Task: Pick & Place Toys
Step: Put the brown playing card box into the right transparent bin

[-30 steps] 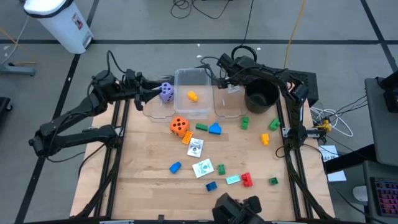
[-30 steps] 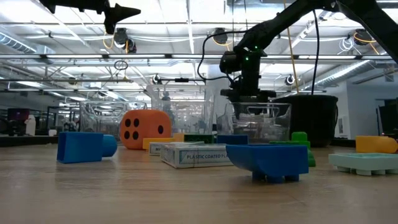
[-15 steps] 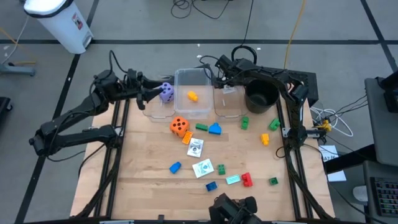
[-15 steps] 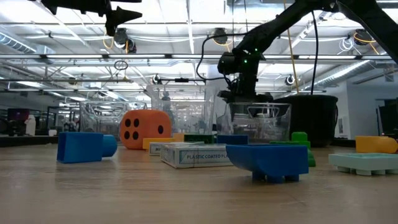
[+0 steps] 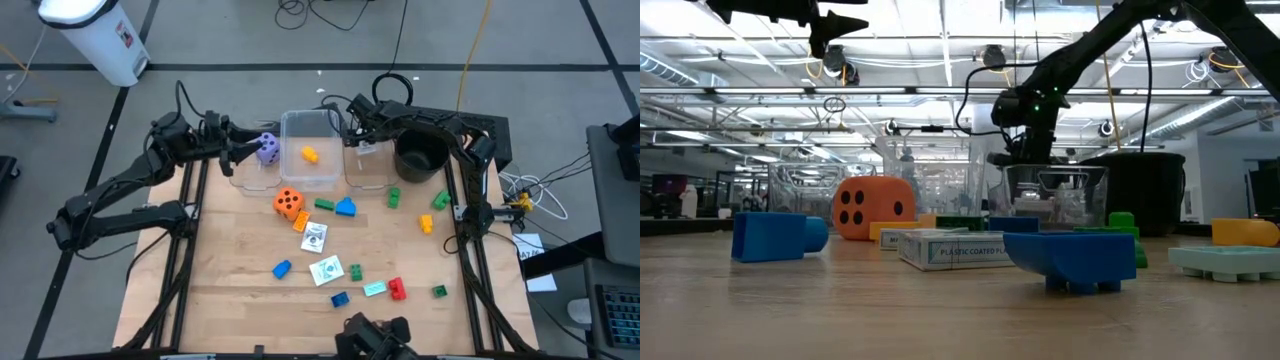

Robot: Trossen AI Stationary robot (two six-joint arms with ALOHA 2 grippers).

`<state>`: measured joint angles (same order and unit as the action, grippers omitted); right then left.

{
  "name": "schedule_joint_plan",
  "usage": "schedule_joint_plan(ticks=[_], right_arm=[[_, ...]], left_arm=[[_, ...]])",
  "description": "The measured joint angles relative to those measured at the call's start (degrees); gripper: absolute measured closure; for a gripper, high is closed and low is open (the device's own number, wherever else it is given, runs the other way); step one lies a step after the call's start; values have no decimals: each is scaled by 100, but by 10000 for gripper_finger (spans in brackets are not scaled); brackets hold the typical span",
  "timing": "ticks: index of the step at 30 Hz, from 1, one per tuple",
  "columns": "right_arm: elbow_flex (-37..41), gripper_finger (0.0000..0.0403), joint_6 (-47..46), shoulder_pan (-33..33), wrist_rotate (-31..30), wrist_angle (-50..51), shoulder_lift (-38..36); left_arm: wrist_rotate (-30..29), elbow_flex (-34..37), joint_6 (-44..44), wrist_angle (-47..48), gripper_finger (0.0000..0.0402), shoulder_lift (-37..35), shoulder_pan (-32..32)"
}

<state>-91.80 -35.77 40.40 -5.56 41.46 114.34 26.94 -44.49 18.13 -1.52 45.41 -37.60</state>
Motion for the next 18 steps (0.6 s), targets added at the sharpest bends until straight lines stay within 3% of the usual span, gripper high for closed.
schedule_joint_plan(ticks=[18], right_arm=[[333,98,-4,4,119,-219,0]], left_arm=[[-2,0,63,2,192,0,2]])
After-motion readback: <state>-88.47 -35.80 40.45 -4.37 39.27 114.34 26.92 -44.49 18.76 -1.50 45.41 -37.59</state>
